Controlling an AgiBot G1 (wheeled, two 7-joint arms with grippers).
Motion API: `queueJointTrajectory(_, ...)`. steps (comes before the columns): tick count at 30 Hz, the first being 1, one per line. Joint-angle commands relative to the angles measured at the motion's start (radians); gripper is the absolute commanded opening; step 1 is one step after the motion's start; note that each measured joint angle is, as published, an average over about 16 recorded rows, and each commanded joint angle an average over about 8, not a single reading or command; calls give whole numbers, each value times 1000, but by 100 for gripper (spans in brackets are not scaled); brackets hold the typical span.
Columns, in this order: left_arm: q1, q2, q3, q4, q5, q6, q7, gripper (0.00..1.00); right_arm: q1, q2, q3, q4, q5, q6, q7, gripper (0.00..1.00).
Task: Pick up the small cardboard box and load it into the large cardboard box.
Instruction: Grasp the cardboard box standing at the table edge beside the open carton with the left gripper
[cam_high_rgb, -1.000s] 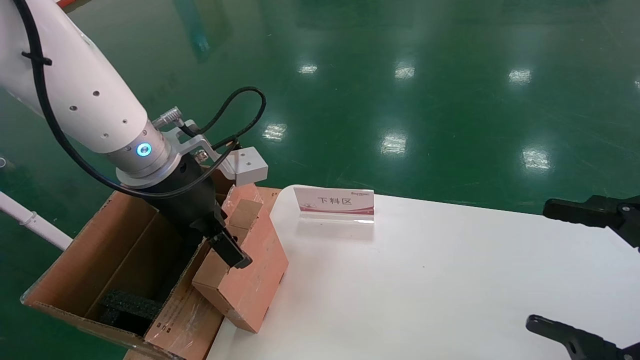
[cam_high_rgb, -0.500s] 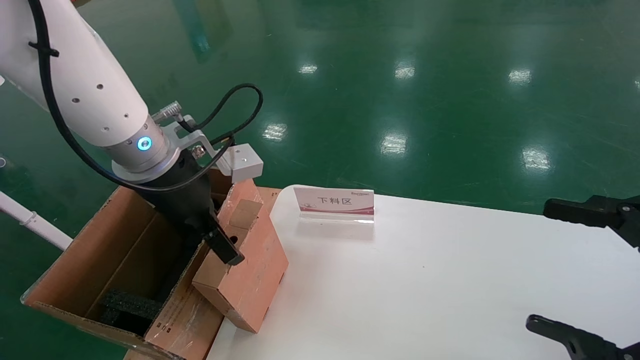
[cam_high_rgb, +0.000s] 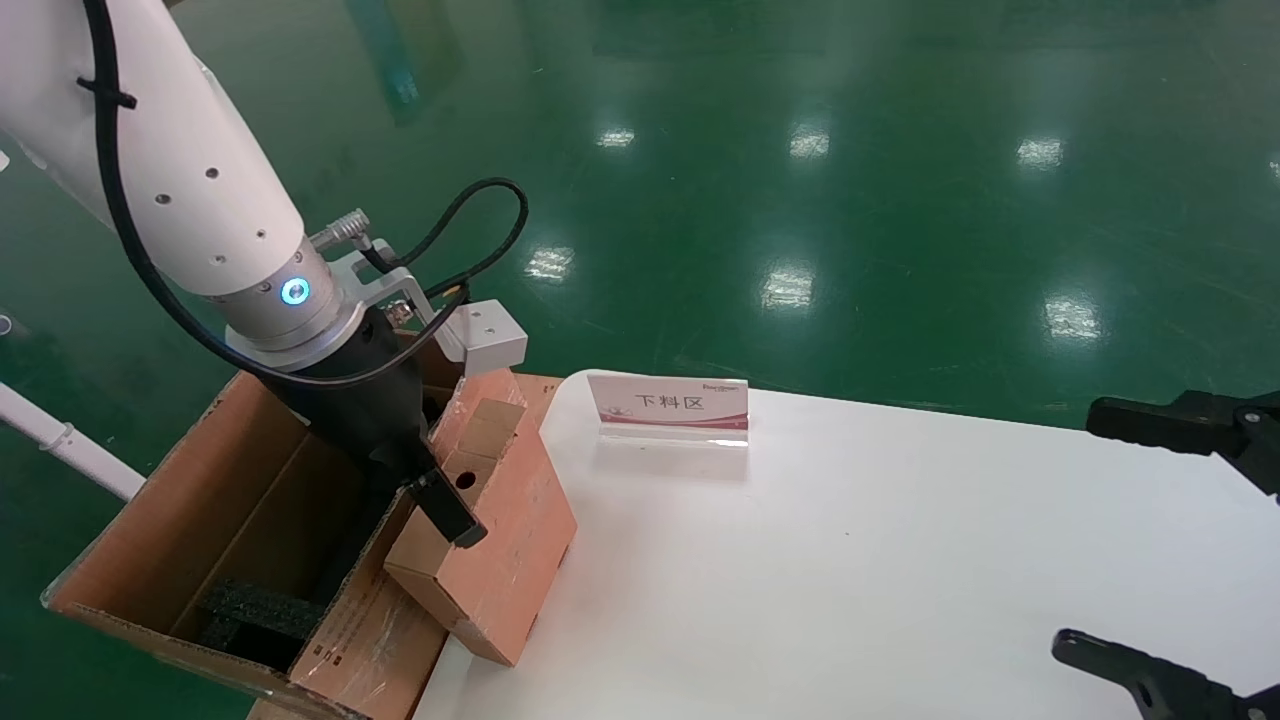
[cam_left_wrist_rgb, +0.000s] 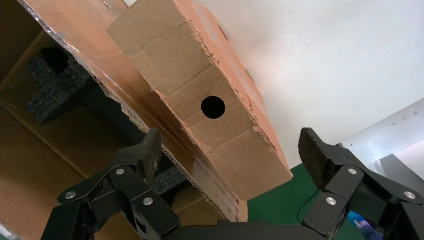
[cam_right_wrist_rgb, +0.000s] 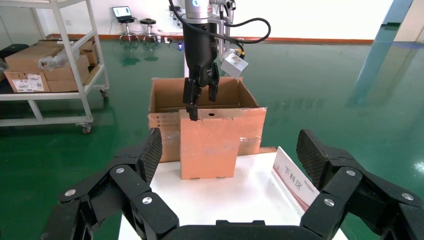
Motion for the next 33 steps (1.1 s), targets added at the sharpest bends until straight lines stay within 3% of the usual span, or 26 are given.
queueJointTrajectory(1,-4,2,7,4,-8,-1,-1,100,0,0,0,0,0,0,0,100)
queueJointTrajectory(33,-13,-3,21,-12,-7,-28,-57,100,1,0,-2,-1,1,0,-1,100)
